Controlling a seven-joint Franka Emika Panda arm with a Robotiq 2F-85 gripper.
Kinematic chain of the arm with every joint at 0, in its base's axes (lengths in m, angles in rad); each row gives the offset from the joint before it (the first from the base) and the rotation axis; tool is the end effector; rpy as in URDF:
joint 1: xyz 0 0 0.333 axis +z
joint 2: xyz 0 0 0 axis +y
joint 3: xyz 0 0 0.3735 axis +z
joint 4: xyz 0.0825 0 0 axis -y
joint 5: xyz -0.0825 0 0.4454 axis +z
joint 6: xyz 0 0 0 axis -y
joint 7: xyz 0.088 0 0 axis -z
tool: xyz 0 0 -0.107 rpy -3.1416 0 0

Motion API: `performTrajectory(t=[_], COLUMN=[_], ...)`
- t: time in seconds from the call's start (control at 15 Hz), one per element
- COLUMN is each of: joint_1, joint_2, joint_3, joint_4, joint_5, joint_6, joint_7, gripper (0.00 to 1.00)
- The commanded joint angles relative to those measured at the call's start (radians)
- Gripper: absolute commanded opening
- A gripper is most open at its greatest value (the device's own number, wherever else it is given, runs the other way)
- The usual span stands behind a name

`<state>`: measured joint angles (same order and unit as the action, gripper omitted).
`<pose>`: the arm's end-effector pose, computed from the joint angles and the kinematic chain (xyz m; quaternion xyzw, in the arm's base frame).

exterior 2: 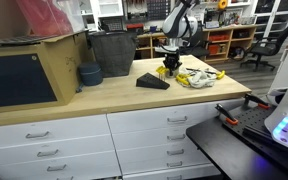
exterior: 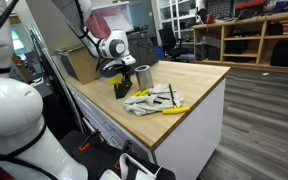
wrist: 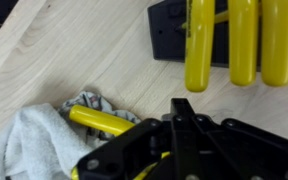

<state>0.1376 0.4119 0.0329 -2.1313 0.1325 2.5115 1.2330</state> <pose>0.6198 0.1055 0.2110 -0.8318 0.5530 0.0411 0.0238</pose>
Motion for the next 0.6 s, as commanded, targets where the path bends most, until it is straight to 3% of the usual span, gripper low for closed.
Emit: performTrajectory(t=[0.0,0.53], joint_1=[0.021,0.037], joint_2=[0.068,0.124], joint_3=[0.000,0.004], joint_4=[0.082,0.099], joint_5=[0.010,0.012], joint_6=[-0.023,-0.017], joint_7=[-0.020,-0.073], gripper=[0.00,0.00])
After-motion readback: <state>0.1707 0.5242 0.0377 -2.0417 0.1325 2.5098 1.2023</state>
